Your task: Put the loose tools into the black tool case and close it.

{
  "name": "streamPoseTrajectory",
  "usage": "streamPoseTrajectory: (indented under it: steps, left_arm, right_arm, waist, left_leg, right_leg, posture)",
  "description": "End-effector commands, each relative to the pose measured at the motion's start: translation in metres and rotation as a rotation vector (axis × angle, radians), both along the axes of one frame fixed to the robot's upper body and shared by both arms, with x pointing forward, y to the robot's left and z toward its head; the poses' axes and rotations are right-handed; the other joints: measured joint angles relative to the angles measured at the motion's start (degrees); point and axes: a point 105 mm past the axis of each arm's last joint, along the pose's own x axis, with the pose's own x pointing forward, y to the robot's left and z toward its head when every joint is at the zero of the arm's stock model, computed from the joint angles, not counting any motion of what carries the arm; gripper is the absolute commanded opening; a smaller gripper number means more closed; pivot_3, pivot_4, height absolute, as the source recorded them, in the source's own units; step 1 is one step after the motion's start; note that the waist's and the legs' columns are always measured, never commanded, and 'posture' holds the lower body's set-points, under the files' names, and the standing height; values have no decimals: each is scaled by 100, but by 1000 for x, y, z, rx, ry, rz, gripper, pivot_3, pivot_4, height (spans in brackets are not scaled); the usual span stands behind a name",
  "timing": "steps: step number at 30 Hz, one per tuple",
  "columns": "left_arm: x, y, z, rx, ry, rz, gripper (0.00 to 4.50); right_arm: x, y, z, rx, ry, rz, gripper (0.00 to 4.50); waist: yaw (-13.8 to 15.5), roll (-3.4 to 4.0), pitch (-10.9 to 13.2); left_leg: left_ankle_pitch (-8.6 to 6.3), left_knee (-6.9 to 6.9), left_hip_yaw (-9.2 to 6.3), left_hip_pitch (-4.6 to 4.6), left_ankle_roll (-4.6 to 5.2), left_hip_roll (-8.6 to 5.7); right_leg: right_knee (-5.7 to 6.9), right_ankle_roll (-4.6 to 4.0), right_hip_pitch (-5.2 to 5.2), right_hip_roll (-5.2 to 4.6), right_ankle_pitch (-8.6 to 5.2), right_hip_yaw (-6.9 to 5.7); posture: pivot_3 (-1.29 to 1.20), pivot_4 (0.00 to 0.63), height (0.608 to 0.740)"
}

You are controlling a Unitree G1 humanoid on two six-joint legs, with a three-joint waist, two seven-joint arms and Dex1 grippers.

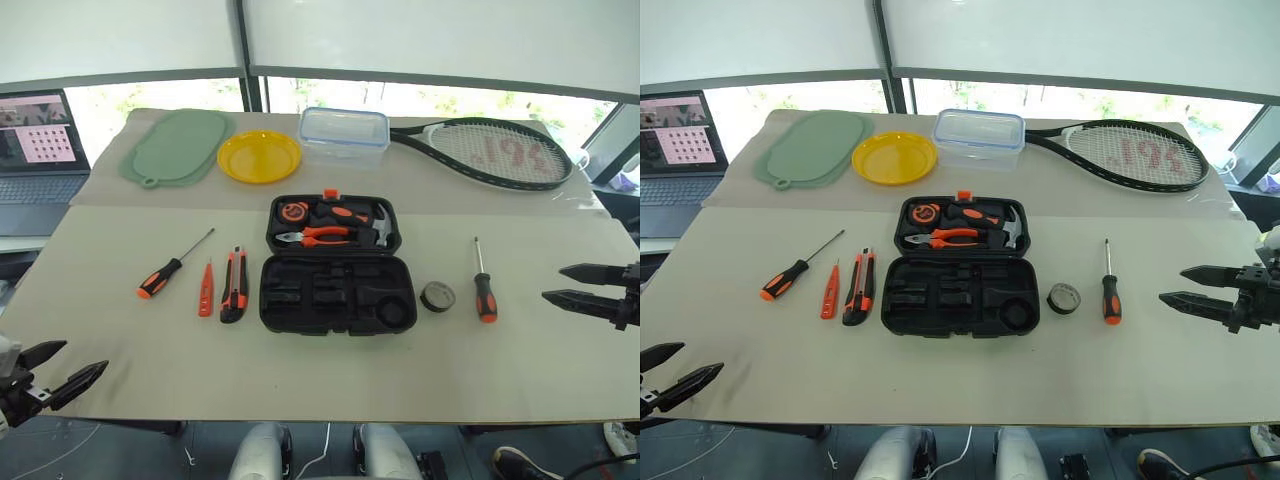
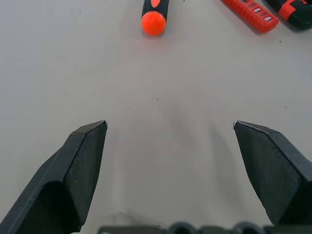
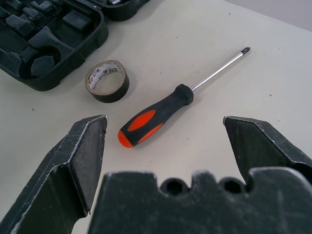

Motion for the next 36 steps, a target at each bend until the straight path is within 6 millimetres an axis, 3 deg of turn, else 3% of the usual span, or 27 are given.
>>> streamPoseTrajectory:
  steps: [1, 7, 11, 15, 18, 24, 30, 36]
  left_arm:
    - [-3, 1, 6, 31, -26, 14, 4468]
    - [5, 0, 4, 34, -23, 25, 4468]
    - [28, -12, 23, -7, -42, -20, 4468]
    - [65, -34, 32, 33, -17, -159, 4468]
    - [90, -34, 37, 17, -25, -145, 4468]
    - [128, -37, 28, 98, 18, -172, 4468]
    - [149, -34, 15, 114, 64, -156, 4468]
    - [160, -42, -8, 124, 123, -187, 4468]
  right_arm:
    - [6, -4, 8, -32, -51, -7, 4433]
    - [7, -14, 6, -104, -82, -30, 4433]
    - [10, -1, 22, -84, -129, 10, 4433]
    - [7, 52, 45, -41, -200, 199, 4433]
    - [3, 86, 54, -10, -235, 293, 4433]
    - [-19, 149, 72, 9, -299, 485, 4433]
    - [-37, 184, 86, 20, -347, 571, 4433]
    - [-43, 198, 92, 30, -369, 589, 4433]
  waist:
    - [-1, 0, 0]
    - [12, 2, -1]
    - [31, 3, -2]
    - [33, 8, -4]
    - [26, 13, -5]
    - [5, 10, -3]
    - [28, 0, 1]
    - [50, -6, 1]
  left_leg:
    - [0, 0, 0, 0, 0, 0]
    - [0, 0, 7, 2, 0, 0]
    - [1, 2, 9, 3, -1, -1]
    - [4, 2, 8, 5, -4, -2]
    - [5, 0, 8, 7, -6, 0]
    - [1, -3, 12, -1, -13, -2]
    - [1, -1, 12, -6, -12, -4]
    - [1, 0, 13, -8, -11, -6]
  right_leg:
    - [0, 0, 0, 0, 0, 0]
    - [1, 1, -1, 2, 0, 1]
    - [6, 20, 1, 2, 11, 0]
    - [16, 37, 1, 4, 21, 0]
    - [19, 38, 0, 13, 22, 1]
    - [22, 39, -7, 17, 23, -1]
    - [18, 40, -8, 15, 23, -6]
    - [18, 42, -9, 13, 24, -6]
  posture:
    - [0, 150, 738]
    - [0, 150, 738]
    - [0, 150, 738]
    - [0, 150, 738]
    - [0, 150, 738]
    - [0, 150, 738]
    - [0, 150, 738]
    - [0, 150, 738]
